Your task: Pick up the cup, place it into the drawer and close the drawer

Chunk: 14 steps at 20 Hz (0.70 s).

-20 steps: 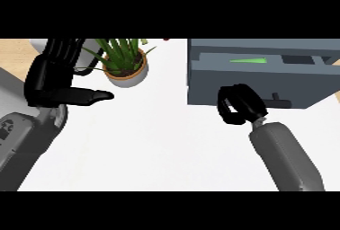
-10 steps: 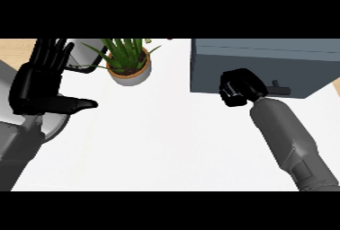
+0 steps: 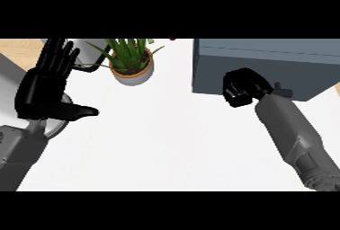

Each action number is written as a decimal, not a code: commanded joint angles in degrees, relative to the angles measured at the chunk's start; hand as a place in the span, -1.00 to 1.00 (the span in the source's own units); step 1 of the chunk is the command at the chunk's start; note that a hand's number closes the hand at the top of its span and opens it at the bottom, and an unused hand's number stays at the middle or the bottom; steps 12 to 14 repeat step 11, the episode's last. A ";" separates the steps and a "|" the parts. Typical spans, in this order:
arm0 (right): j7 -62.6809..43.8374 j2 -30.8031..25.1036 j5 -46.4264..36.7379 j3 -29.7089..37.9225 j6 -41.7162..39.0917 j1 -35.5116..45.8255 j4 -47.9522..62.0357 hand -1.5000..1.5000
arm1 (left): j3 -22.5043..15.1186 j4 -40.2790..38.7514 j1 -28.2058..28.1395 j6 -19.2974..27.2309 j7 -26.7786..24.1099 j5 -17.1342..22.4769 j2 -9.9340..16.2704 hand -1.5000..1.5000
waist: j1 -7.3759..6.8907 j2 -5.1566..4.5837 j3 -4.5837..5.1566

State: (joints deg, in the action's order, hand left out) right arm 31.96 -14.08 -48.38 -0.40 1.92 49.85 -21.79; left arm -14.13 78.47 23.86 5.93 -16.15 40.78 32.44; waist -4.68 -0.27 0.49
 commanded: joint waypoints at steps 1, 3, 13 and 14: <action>-5.83 -4.85 1.80 4.59 -0.49 6.69 5.12 1.00 | 0.25 -0.05 0.76 -1.23 0.25 0.45 -0.20 -1.00 | -1.59 -2.48 -0.70; -3.37 -5.64 3.00 5.65 -0.29 5.74 4.51 1.00 | -1.13 -1.02 0.04 -0.34 -1.82 -0.87 -2.71 -1.00 | -1.14 -2.92 -0.72; -2.49 -6.01 3.86 7.06 0.49 5.88 4.74 1.00 | -0.90 -0.98 -0.52 -1.68 -0.99 -0.55 -2.13 -1.00 | -2.03 -2.54 -0.70; -2.49 -6.01 3.86 7.06 0.49 5.88 4.74 1.00 | -0.90 -0.98 -0.52 -1.68 -0.99 -0.55 -2.13 -1.00 | -2.03 -2.54 -0.70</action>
